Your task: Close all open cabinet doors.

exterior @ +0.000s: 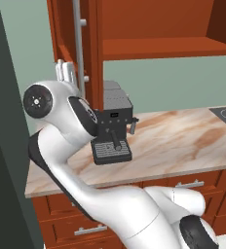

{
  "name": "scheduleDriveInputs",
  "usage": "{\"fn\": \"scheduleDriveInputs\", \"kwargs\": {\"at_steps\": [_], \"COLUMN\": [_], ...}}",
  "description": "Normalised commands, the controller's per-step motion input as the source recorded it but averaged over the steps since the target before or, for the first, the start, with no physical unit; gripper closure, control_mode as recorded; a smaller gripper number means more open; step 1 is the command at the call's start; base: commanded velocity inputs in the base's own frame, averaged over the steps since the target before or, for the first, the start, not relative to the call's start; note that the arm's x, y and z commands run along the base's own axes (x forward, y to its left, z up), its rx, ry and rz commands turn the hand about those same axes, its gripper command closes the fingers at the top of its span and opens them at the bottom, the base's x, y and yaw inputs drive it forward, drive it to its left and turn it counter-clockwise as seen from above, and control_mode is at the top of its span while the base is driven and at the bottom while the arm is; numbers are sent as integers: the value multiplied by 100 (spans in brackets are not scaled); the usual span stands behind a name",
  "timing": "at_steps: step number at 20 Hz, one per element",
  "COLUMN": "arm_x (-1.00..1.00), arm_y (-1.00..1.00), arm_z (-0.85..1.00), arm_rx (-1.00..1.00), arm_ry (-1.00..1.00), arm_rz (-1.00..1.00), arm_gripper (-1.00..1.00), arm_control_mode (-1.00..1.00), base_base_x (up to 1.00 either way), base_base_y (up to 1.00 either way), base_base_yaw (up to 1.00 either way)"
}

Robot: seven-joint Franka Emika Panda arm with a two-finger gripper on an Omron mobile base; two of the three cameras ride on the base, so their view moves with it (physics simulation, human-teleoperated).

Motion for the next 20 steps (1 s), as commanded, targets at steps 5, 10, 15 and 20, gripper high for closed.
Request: {"fn": "scheduleDriveInputs", "kwargs": {"at_steps": [5,10,15,20], "arm_x": [-2,14,41,62], "arm_y": [-48,-54,-53,-44], "arm_z": [0,0,0,-9], "arm_rx": [0,0,0,0], "arm_ry": [-3,0,4,8], "arm_rz": [-29,-27,-16,-8], "arm_gripper": [-100,-100,-100,-100], "arm_control_mode": [-100,-100,-100,-100], "base_base_x": [0,0,0,0], "base_base_y": [0,0,0,0], "base_base_yaw": [0,0,0,0]}}
